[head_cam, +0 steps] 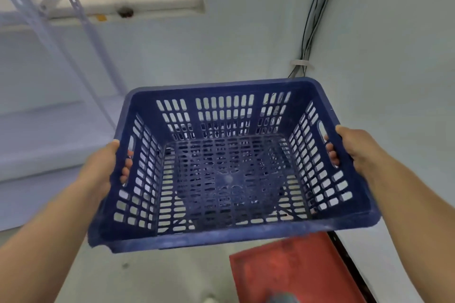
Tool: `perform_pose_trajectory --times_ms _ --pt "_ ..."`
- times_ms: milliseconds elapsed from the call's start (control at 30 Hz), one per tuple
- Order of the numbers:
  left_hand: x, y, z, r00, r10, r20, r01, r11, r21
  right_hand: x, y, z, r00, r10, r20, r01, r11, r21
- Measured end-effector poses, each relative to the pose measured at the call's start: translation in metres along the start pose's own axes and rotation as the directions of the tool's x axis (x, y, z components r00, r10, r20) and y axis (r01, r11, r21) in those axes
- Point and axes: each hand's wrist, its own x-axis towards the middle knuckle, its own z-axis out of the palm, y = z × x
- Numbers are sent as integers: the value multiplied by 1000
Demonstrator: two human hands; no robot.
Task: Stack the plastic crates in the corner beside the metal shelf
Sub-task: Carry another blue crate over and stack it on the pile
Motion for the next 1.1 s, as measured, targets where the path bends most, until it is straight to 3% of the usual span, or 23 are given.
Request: perform_pose_trajectory --times_ms 367,600,1100 --pt "73 42 60 997 -55 -49 51 995 -87 125 -59 35 997 11 81 -8 999 -42" --pt "113 52 102 986 -115 -119 109 992 -56 200 -77 54 991 68 118 -55 992 -110" --pt "166 53 124 970 -167 -174 167 986 -15 260 -78 89 988 117 97 -101 982 -158"
